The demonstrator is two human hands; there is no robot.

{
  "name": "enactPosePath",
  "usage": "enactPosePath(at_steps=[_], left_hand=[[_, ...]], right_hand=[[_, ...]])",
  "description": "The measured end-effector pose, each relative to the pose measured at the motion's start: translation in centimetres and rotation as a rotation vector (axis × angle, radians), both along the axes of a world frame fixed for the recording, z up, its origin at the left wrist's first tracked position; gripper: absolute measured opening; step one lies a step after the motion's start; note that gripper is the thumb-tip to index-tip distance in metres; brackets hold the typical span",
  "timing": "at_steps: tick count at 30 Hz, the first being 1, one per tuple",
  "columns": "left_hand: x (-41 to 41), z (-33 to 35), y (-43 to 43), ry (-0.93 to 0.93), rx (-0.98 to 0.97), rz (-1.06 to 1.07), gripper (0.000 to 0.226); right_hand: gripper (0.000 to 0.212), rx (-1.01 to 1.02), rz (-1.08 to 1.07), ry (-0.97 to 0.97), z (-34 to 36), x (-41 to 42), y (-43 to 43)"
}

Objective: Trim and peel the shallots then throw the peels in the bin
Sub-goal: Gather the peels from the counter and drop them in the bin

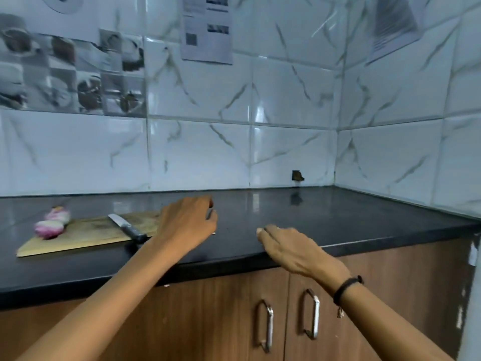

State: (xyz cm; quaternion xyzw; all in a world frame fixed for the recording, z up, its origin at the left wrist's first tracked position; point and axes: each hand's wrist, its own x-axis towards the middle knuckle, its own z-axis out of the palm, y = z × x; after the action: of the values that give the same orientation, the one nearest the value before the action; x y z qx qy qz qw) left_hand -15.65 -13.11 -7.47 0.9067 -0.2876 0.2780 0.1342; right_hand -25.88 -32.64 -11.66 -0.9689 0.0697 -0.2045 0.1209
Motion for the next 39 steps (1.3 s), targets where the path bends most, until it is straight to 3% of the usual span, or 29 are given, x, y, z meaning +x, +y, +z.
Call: enactPosePath(at_steps=[4, 8, 10, 15, 21, 26, 31, 39], left_hand=[[2.4, -0.4, 3.6, 0.001, 0.048, 0.097, 0.023], [3.4, -1.7, 4.8, 0.001, 0.096, 0.107, 0.029], [3.9, -2.6, 4.6, -0.025, 0.121, 0.115, 0.028], [4.2, -3.1, 4.2, -0.113, 0.172, 0.149, 0.026], [4.7, -3.7, 4.4, -0.082, 0.109, 0.152, 0.033], [5.0, -3.7, 4.3, -0.140, 0.122, 0.143, 0.033], [5.2, -3.6, 4.2, -0.127, 0.098, 0.127, 0.041], [5.7, -3.9, 4.6, -0.095, 0.026, 0.077, 0.043]], right_hand=[[0.035, -0.075, 0.047, 0.169, -0.3, 2.1, 2.9], [0.055, 0.046, 0.236, 0.288, 1.4, 3.5, 4.5], [0.055, 0.094, 0.335, 0.302, 1.9, 3.9, 5.0], [0.053, -0.125, 0.470, 0.391, 0.9, 5.4, 6.3], [0.057, -0.179, 0.348, 0.430, 1.7, 8.6, 5.6], [0.056, -0.175, 0.444, 0.433, 1.7, 11.1, 7.5], [0.057, -0.178, 0.402, 0.442, 1.8, 13.8, 7.8], [0.063, -0.195, 0.130, 0.481, 2.6, 13.4, 7.0]])
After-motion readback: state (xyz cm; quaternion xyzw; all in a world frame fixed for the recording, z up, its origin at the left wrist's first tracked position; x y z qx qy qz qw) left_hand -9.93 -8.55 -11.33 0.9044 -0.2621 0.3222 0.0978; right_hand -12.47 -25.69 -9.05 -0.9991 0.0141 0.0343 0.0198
